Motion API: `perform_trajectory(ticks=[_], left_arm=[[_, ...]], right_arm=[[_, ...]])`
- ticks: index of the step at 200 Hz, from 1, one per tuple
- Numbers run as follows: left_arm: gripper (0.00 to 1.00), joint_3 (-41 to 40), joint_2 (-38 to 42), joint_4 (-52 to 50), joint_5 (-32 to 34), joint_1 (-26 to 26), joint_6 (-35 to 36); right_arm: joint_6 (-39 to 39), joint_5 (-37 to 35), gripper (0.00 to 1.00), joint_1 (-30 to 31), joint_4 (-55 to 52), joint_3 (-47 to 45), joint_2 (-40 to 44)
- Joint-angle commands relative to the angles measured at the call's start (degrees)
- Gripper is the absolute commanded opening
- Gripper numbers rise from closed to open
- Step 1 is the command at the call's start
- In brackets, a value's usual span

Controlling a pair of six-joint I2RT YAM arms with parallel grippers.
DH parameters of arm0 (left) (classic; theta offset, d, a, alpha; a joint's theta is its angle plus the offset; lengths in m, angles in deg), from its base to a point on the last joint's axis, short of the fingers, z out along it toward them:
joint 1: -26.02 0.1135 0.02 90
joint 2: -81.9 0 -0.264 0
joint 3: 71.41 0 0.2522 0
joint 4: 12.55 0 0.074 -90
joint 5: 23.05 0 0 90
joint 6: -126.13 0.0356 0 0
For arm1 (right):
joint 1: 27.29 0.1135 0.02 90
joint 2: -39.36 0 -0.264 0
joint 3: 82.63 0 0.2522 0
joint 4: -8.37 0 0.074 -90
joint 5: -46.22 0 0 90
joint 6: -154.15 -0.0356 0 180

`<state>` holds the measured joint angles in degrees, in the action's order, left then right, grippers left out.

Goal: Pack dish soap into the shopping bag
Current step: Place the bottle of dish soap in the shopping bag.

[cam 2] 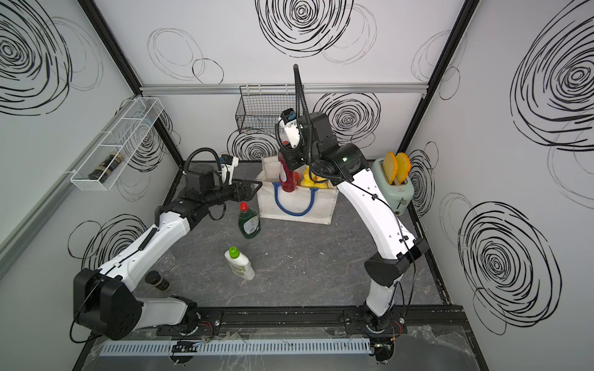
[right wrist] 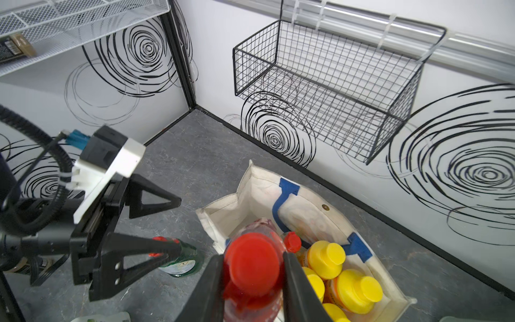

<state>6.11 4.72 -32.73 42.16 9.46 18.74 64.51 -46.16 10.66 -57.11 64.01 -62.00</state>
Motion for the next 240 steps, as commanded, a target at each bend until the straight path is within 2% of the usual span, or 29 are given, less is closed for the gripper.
perform_trajectory(ticks=[1,30,73,124,240], left_arm=[[0.96,2.4,-0.3,-0.4,1.8,-1.7,2.3],[0.96,3.0,-2.1,-1.9,2.6,-4.1,3.6],[0.96,3.0,-2.0,-2.3,4.3,-4.0,4.1],[0.96,3.3,-2.9,-2.7,4.5,-2.5,3.8],[0.96,2.6,-2.0,-1.1,2.5,-0.5,2.6]], right_arm=[[0.9,-0.5,0.0,-1.1,10.8,4.2,4.1],[0.8,1.0,0.0,-3.5,12.0,4.2,3.9],[0.7,2.6,0.0,-5.4,14.4,4.0,0.6],[1.1,4.6,0.0,-5.3,15.3,7.5,-4.4],[0.3,5.4,0.0,-3.6,16.7,7.0,-9.9]])
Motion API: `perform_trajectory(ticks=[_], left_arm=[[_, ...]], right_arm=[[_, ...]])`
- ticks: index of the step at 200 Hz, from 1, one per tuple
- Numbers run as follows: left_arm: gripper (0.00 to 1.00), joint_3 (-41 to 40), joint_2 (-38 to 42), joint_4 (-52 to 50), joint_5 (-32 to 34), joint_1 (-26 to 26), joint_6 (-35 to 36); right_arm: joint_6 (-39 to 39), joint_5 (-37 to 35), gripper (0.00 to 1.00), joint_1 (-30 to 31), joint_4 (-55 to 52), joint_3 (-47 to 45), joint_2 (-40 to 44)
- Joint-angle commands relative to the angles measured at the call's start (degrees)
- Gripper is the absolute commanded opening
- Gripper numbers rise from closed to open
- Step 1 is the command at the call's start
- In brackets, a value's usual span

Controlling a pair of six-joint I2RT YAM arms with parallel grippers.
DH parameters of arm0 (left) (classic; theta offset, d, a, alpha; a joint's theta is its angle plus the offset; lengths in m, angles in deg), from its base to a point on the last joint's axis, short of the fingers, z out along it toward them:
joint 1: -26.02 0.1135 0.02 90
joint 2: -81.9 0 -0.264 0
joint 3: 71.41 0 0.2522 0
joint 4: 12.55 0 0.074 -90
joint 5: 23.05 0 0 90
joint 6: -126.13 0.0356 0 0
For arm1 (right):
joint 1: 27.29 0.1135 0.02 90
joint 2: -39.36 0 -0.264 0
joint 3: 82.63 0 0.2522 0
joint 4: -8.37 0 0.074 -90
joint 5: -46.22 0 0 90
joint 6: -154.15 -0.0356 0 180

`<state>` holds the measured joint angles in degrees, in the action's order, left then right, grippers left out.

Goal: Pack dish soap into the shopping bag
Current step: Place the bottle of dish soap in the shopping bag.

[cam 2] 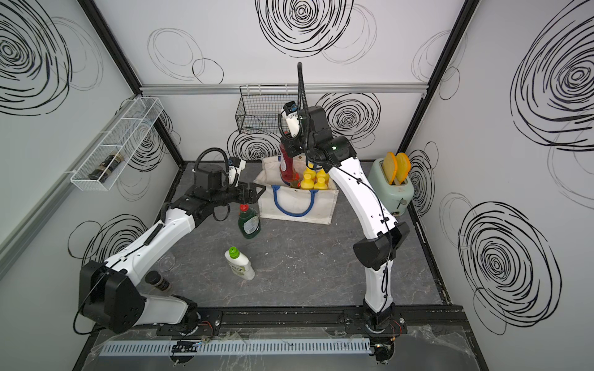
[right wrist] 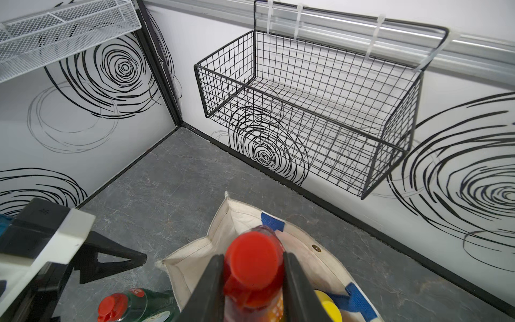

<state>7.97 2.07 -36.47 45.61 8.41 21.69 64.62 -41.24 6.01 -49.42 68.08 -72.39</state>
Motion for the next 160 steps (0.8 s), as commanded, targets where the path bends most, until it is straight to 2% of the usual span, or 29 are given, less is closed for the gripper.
perform_trajectory(ticks=[1,67,160], left_arm=[[0.96,0.7,0.6,2.7,-1.0,0.5,-0.4],[0.96,0.7,0.9,2.8,-1.2,0.6,-0.4],[0.96,0.6,1.3,2.9,-1.3,0.6,-0.5]], right_arm=[[0.2,0.5,0.0,1.1,9.0,3.0,0.4],[0.0,-1.6,0.0,2.5,8.7,2.4,-1.7],[-0.8,-8.2,0.0,2.6,10.5,-8.9,0.6]])
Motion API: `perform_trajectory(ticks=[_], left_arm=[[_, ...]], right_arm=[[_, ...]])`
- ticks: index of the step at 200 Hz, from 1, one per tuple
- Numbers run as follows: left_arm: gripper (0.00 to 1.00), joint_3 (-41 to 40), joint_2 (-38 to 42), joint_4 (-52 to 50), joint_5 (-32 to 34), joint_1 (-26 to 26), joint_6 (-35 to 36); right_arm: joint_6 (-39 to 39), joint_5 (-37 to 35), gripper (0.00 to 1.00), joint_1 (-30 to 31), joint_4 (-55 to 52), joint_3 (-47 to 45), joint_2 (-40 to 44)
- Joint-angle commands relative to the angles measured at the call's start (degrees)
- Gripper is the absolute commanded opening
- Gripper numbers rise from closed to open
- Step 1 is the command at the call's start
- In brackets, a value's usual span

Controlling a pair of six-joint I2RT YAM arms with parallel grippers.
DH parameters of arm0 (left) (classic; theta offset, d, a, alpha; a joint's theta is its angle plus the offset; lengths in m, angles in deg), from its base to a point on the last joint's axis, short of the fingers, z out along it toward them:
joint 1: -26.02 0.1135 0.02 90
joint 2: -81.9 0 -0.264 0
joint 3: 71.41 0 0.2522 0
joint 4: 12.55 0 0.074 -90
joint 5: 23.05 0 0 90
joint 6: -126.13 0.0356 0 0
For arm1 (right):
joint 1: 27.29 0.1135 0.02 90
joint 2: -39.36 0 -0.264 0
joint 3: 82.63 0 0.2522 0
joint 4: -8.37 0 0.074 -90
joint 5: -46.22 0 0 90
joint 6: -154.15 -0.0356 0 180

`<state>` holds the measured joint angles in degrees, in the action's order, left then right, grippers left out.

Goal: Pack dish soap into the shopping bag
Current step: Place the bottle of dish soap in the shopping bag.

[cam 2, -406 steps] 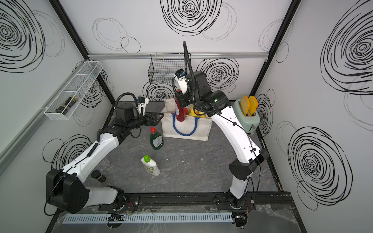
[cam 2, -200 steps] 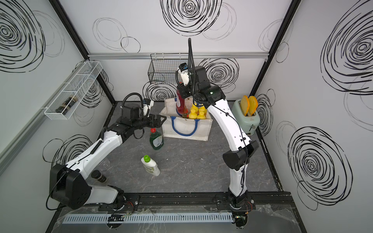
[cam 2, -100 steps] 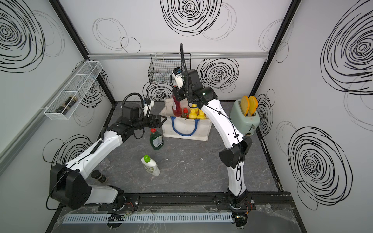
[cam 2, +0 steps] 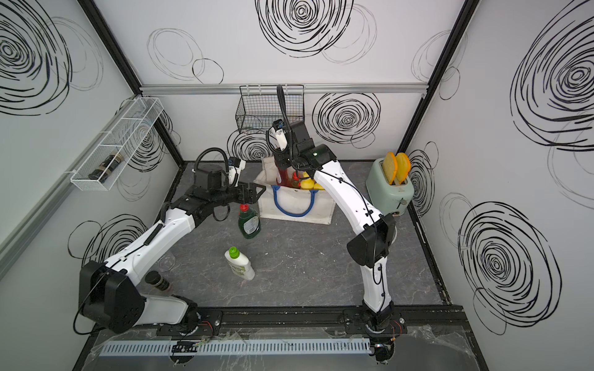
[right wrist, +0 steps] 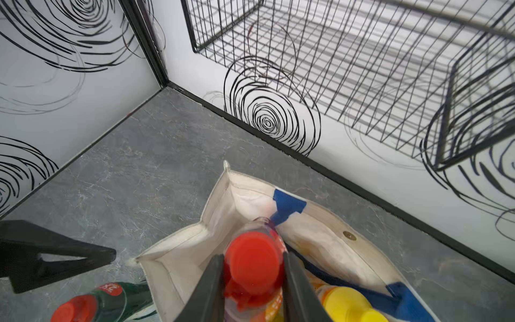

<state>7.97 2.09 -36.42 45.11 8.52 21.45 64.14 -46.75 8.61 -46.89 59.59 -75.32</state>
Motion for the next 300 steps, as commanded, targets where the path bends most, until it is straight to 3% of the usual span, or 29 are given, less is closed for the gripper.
perform_trajectory(ticks=[1,69,162,300], left_arm=[[0.96,0.6,1.2,2.8,-0.8,0.5,-0.3],[0.96,0.5,1.2,3.0,-0.8,0.5,-0.3],[0.96,0.5,1.2,3.0,-0.8,0.5,-0.4],[0.96,0.4,1.1,3.0,-0.8,0.4,-0.4]], right_arm=[[-0.3,-2.8,0.0,0.0,7.9,-0.5,3.5],[-1.0,-6.9,0.0,-0.4,8.2,-4.7,3.2],[-3.1,-5.1,0.0,-1.4,11.1,-12.6,4.3],[-4.2,-4.3,0.0,-2.4,8.8,-16.1,2.1]])
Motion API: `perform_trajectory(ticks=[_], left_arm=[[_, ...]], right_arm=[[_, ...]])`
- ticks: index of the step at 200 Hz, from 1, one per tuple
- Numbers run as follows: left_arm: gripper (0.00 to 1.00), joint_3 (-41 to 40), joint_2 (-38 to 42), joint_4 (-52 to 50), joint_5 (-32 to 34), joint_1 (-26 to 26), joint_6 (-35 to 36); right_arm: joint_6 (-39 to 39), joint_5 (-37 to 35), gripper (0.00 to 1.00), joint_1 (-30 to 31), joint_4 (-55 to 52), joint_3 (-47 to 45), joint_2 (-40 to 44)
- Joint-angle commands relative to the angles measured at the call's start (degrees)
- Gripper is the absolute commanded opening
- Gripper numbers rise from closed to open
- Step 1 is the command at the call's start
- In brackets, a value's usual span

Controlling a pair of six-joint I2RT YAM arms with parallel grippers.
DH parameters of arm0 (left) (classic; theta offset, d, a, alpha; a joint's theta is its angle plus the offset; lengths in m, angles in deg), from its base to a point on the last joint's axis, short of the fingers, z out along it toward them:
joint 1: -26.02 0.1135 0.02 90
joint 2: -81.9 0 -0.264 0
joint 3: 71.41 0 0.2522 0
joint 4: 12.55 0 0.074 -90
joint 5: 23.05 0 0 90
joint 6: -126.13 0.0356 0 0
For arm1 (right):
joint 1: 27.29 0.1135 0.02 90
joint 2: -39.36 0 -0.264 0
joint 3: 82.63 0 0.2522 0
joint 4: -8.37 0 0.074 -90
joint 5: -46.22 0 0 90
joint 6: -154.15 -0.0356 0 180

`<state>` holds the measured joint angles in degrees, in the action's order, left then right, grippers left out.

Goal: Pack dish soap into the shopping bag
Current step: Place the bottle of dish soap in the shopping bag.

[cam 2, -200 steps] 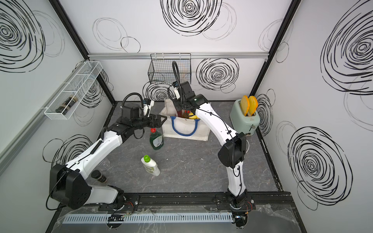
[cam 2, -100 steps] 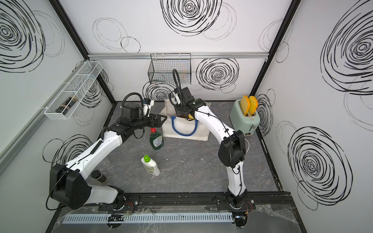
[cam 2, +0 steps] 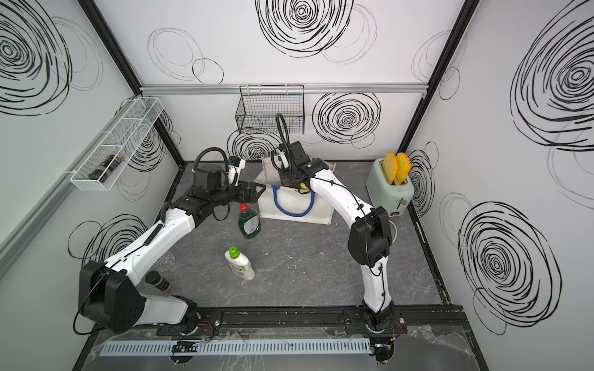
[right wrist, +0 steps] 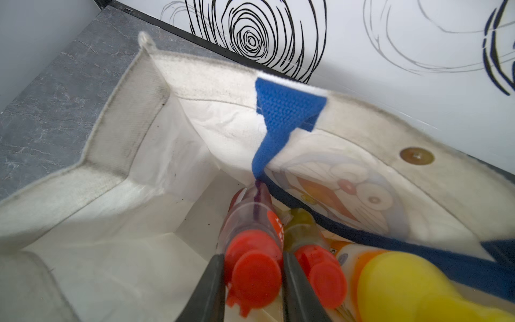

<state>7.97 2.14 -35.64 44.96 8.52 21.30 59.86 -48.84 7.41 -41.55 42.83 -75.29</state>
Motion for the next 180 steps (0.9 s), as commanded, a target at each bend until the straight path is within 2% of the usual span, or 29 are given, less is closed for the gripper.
perform_trajectory(ticks=[1,148,180], left_arm=[[0.96,0.4,1.1,2.2,-0.7,0.4,-0.2],[0.96,0.4,1.0,2.0,-0.2,0.1,-0.1],[0.96,0.4,0.9,2.0,-0.2,0.1,-0.1]], right_arm=[[0.1,-2.2,0.0,-1.1,3.5,0.7,2.1],[-1.5,-0.6,0.0,-1.8,0.4,1.0,-0.5],[-1.6,-0.2,0.17,-1.8,0.9,0.7,0.7]])
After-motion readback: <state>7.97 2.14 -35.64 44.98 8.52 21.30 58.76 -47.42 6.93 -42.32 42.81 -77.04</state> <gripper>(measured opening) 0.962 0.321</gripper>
